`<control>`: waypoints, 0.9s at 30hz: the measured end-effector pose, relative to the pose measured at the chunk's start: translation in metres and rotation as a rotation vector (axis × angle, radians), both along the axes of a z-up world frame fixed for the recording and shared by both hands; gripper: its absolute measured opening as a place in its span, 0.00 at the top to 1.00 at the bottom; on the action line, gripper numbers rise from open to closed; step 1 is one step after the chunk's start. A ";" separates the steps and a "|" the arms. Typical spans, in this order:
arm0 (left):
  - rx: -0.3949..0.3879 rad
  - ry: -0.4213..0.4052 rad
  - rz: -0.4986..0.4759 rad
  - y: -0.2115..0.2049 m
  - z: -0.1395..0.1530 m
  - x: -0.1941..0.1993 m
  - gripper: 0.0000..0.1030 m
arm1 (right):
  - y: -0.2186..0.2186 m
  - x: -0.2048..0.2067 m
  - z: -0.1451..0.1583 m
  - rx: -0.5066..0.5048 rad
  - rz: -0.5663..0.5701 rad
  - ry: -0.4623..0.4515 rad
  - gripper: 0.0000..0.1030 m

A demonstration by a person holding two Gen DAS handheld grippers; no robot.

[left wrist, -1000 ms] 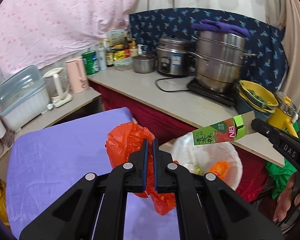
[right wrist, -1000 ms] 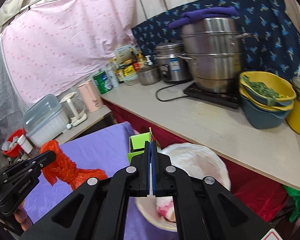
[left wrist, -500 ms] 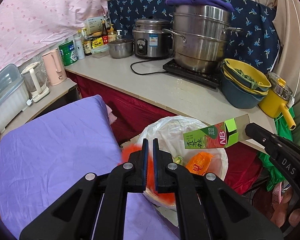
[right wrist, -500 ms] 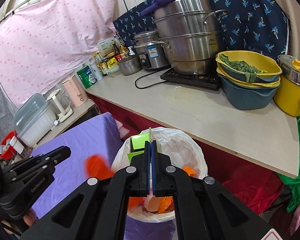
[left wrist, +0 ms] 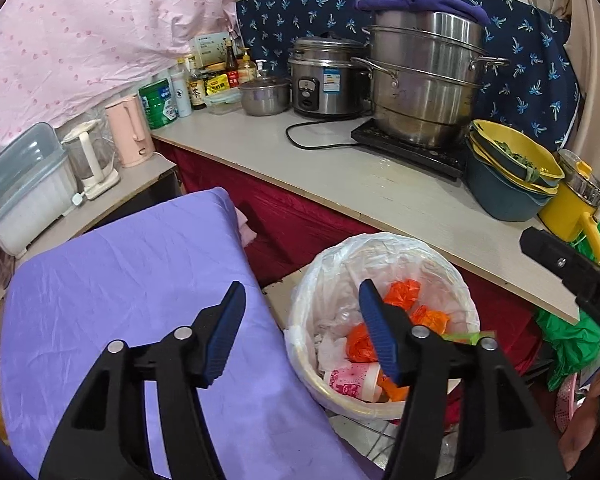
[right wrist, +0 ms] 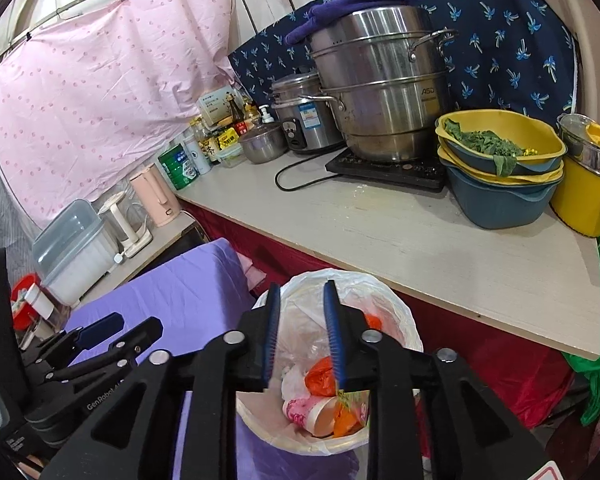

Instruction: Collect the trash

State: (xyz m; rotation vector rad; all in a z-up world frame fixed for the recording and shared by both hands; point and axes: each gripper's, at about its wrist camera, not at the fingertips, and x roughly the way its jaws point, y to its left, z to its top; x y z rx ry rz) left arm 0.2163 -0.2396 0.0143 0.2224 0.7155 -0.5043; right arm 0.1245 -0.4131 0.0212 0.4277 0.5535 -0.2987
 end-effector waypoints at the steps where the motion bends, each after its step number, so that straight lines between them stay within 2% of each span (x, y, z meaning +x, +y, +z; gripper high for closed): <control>1: 0.000 -0.004 0.004 0.002 0.001 0.000 0.42 | 0.002 -0.001 0.002 -0.006 0.000 -0.004 0.73; 6: -0.007 -0.020 0.020 0.008 0.007 -0.003 0.34 | 0.011 -0.003 0.012 -0.029 0.011 -0.015 0.59; 10: 0.000 -0.033 0.025 0.012 0.010 -0.008 0.31 | 0.019 -0.004 0.017 -0.039 0.022 -0.019 0.56; 15: 0.001 -0.041 0.047 0.022 0.012 -0.010 0.26 | 0.027 -0.010 0.022 -0.057 0.024 -0.025 0.46; 27: 0.032 -0.034 0.097 0.046 0.006 -0.028 0.13 | 0.062 -0.032 0.013 -0.107 0.024 0.062 0.29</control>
